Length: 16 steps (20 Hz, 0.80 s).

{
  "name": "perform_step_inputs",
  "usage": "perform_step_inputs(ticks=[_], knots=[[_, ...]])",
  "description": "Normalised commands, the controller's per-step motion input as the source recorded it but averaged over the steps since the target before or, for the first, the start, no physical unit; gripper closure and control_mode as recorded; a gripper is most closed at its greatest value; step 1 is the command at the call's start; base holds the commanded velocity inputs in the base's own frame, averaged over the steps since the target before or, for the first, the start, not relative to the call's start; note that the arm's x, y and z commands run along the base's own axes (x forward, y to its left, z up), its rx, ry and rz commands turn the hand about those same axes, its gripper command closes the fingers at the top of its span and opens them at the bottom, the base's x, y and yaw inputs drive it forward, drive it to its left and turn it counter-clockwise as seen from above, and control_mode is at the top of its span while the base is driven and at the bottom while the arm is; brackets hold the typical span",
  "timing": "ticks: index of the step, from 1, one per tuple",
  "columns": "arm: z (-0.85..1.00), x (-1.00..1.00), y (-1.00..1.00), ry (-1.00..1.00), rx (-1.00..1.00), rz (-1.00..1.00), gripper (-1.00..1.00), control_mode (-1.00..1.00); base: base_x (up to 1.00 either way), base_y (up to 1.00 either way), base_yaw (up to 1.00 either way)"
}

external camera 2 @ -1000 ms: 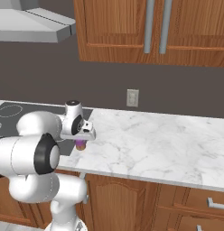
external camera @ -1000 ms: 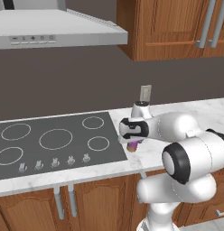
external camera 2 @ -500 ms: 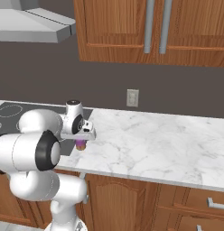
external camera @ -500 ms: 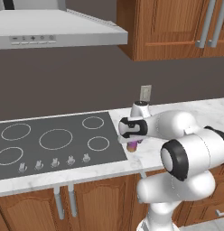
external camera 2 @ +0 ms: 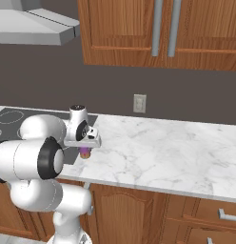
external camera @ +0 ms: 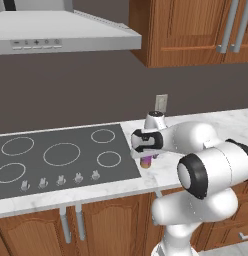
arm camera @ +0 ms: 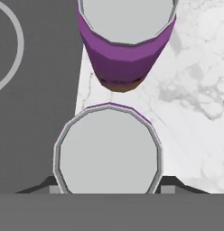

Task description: Four empty soda cans are scattered around the kitchen. Gather all the cans and cluster them next to the stove for recycling.

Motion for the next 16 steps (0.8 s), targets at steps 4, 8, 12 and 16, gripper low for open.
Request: perform_step_inputs(ticks=[4,8,12,16], knots=[[0.0,0.0,0.0,-0.01,0.0,0.0,-1.0,-1.0,0.0,0.0,0.0],[0.14,0.0,0.0,0.0,0.04,0.0,-1.0,-1.0,0.0,0.0,0.0],[0.33,-0.09,0.0,0.0,0.08,0.0,-1.0,-1.0,0.0,0.0,0.0],[0.32,-0.12,0.0,0.0,0.07,0.0,-1.0,-1.0,0.0,0.0,0.0]])
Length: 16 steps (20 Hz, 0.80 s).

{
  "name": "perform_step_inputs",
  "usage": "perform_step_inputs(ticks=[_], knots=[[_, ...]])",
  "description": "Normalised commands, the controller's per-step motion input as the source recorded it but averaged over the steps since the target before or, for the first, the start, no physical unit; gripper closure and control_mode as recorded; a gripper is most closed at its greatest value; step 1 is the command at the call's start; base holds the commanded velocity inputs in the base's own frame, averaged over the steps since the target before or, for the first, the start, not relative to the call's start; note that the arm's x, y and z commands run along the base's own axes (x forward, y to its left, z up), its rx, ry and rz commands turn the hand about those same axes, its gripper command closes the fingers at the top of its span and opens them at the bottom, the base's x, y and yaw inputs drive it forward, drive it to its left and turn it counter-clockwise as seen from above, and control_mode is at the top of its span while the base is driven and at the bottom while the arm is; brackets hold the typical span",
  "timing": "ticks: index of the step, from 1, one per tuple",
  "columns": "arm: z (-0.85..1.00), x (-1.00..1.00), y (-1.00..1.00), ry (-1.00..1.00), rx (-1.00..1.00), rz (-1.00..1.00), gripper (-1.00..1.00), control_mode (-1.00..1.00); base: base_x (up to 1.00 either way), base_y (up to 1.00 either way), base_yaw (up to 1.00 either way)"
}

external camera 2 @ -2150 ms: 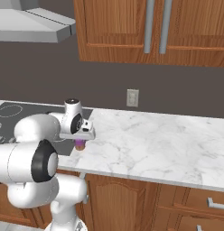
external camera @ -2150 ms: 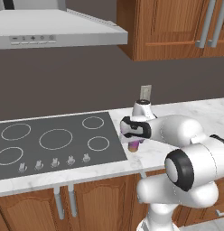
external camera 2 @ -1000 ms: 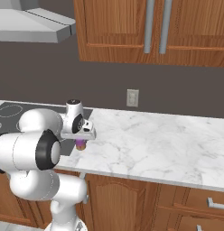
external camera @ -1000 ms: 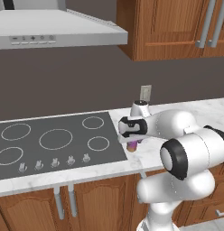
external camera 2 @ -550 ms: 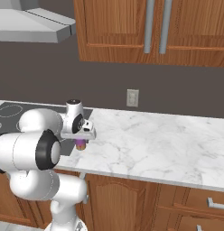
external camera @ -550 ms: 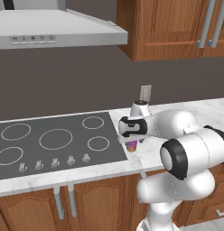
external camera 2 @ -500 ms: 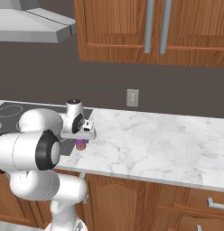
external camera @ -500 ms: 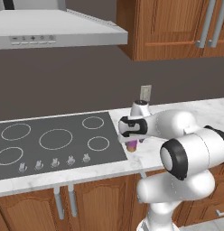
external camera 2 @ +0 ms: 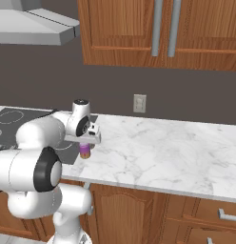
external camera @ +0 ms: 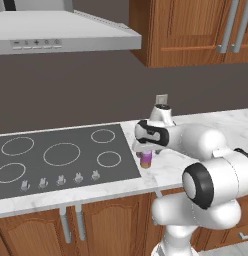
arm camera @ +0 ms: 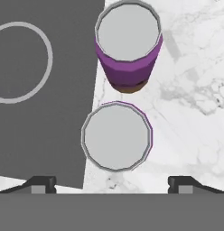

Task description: Four empty soda cans are scattered around the kitchen. Gather all the cans and cluster them next to the stove for recycling.

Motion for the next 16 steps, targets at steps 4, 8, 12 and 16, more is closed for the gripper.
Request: perform_step_inputs(ticks=[4,8,12,16], knots=[[0.25,-0.21,0.0,0.0,0.03,0.0,-1.0,-1.0,0.0,0.0,0.0],[0.21,-0.27,0.01,0.0,0.0,0.0,-1.0,-1.0,0.0,0.0,0.0],[0.23,-0.29,0.0,0.01,0.0,-0.03,-1.0,-1.0,0.0,0.0,0.0],[0.32,-0.29,0.0,0.01,0.0,-0.02,-1.0,-1.0,0.0,0.0,0.0]])
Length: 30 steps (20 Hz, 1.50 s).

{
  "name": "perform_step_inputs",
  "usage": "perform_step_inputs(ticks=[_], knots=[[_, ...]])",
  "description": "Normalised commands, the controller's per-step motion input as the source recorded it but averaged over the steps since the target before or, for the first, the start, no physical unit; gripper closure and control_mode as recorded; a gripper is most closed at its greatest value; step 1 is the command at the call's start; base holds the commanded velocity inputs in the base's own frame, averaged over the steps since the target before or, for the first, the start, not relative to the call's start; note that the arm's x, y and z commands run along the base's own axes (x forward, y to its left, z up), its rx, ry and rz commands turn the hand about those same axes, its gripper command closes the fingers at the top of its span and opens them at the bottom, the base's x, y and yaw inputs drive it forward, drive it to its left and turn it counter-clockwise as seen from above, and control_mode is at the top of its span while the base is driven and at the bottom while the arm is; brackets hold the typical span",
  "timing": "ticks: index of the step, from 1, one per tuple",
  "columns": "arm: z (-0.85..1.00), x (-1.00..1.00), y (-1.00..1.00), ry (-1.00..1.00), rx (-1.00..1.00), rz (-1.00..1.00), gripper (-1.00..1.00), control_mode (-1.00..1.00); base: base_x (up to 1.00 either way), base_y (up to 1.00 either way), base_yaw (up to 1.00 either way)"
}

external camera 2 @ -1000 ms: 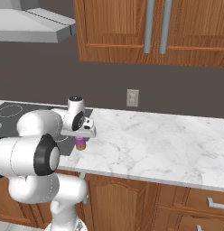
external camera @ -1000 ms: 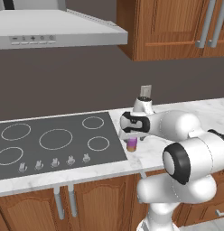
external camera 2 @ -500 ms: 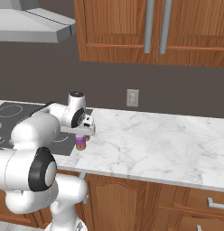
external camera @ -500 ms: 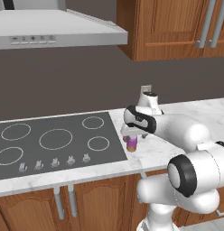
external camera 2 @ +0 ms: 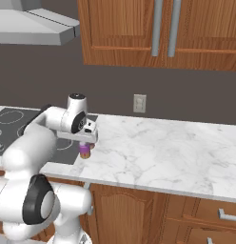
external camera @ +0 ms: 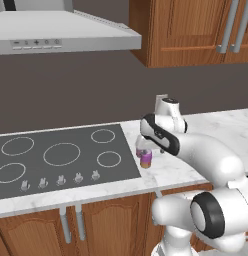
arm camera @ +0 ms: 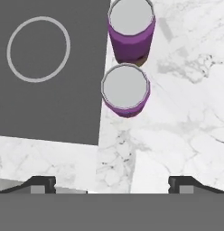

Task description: Four empty soda cans are scattered around the kitchen. Gather all the cans and cluster them next to the stove for recycling.

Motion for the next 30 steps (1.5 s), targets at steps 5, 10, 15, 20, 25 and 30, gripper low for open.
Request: perform_step_inputs(ticks=[5,10,15,20,25,30], knots=[[0.26,-0.33,0.0,0.0,-0.02,-0.03,-1.0,-1.0,0.0,0.0,0.0],[0.19,-0.28,-0.01,-0.02,-0.03,-0.02,-1.0,-1.0,0.0,0.0,0.0],[0.09,-0.21,-0.02,-0.11,-0.08,0.0,-1.0,-1.0,0.0,0.0,0.0],[0.21,-0.23,-0.1,-0.07,-0.02,0.0,-1.0,-1.0,0.0,0.0,0.0],[0.33,-0.27,-0.1,-0.03,0.0,0.0,-1.0,-1.0,0.0,0.0,0.0],[0.37,-0.27,-0.02,0.0,0.0,-0.01,-1.0,-1.0,0.0,0.0,0.0]])
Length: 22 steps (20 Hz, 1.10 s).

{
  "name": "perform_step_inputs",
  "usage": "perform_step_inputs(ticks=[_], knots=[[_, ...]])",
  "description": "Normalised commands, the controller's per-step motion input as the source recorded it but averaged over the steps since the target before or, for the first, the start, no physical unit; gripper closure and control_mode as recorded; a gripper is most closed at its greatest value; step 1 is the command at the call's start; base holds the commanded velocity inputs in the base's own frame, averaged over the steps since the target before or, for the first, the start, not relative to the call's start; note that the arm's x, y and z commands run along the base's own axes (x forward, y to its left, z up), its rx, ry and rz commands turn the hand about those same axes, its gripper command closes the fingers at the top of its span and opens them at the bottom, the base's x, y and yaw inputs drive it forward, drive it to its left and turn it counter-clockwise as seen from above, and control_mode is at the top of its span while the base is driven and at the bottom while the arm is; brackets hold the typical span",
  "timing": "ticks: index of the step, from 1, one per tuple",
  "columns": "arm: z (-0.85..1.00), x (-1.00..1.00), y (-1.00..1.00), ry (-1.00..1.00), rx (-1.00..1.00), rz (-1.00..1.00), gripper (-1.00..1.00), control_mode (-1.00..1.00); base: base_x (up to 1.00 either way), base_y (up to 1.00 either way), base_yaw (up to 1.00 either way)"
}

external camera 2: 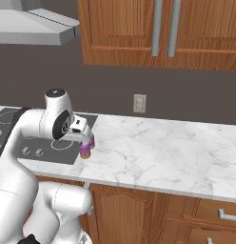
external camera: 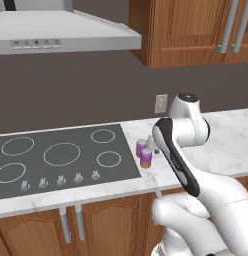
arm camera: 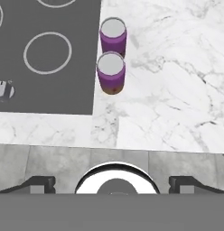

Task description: Four empty soda cans are scattered around the kitchen. Gather all the cans and cluster them next to the stove for recycling.

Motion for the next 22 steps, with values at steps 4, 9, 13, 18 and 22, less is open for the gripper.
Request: perform_step_inputs(ticks=[4,9,13,18,22], knots=[[0.29,-0.3,0.0,0.0,0.0,-0.01,-1.0,-1.0,0.0,0.0,0.0],[0.28,-0.3,-0.01,0.0,0.0,0.0,-1.0,-1.0,0.0,0.0,0.0],[0.28,-0.37,-0.03,-0.01,0.0,0.0,-1.0,-1.0,0.0,0.0,0.0],[0.1,-0.56,-0.04,-0.02,0.0,0.0,-1.0,-1.0,0.0,0.0,0.0],[0.0,0.0,0.0,0.0,0.0,0.0,-1.0,1.0,-0.89,0.06,0.03]])
